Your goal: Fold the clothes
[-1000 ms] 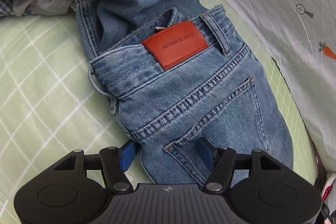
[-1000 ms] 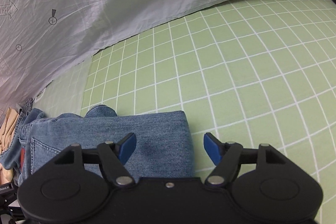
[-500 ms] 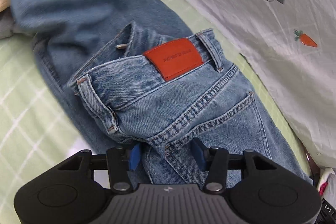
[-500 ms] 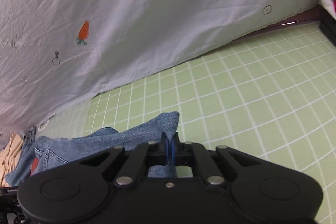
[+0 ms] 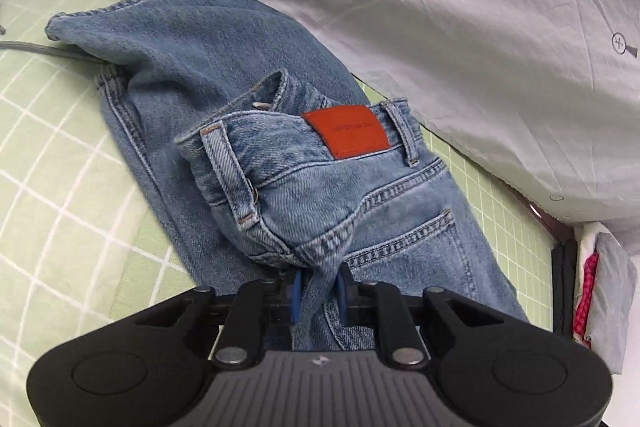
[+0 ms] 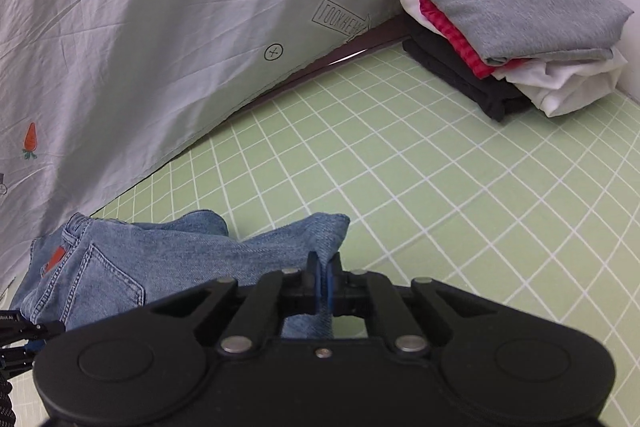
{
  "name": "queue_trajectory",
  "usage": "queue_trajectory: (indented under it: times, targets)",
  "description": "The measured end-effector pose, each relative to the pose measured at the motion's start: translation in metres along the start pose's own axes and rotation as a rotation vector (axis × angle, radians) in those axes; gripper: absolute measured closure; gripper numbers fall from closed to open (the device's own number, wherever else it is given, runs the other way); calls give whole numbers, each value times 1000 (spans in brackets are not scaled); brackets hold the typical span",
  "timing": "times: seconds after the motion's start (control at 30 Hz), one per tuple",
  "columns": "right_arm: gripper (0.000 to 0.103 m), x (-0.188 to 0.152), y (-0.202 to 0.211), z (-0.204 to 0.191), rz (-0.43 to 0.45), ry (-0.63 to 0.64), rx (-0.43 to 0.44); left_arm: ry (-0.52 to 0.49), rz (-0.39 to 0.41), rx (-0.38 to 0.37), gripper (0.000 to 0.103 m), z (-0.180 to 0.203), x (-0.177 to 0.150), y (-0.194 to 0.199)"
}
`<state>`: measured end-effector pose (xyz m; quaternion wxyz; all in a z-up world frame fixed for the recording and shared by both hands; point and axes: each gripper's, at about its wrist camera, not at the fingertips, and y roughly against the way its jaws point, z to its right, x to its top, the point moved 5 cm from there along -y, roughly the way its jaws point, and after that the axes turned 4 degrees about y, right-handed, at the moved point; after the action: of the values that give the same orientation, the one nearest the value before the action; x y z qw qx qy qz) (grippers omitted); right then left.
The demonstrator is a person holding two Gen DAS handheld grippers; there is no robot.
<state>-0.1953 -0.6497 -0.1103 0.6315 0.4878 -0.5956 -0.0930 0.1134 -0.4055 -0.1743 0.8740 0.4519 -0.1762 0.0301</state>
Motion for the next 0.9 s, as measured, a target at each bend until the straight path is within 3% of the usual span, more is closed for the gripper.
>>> queue_trajectory:
  times: [0.13, 0.23, 0.3, 0.43, 0.5, 0.63, 0.7, 0.77, 0.9]
  targets:
    - [100, 6, 20, -25, 43, 79, 78, 13, 72, 18, 88, -14, -11, 44]
    - [100, 1, 37, -43, 50, 108, 154, 79, 110, 41, 88, -41, -20, 75]
    - [100, -12, 40, -52, 9, 124, 198, 152, 110, 74, 88, -70, -29, 90]
    - [94, -49, 29, -61, -154, 107, 223, 312, 50, 173, 87, -133, -60, 98]
    - [88, -56, 29, -61, -173, 78, 227, 363, 52, 156, 87, -148, -69, 108]
    - [62, -38, 37, -55, -87, 38, 199, 315, 148, 196, 87, -144, -53, 136]
    - [60, -24, 35, -49, -50, 12, 189, 281, 188, 177, 81, -137, -37, 145]
    - [55, -16, 25, -45, -48, 23, 162, 228, 199, 178, 69, -128, -21, 146]
    - [55, -16, -6, -50, -94, 117, 95, 174, 153, 192, 61, -113, 1, 124]
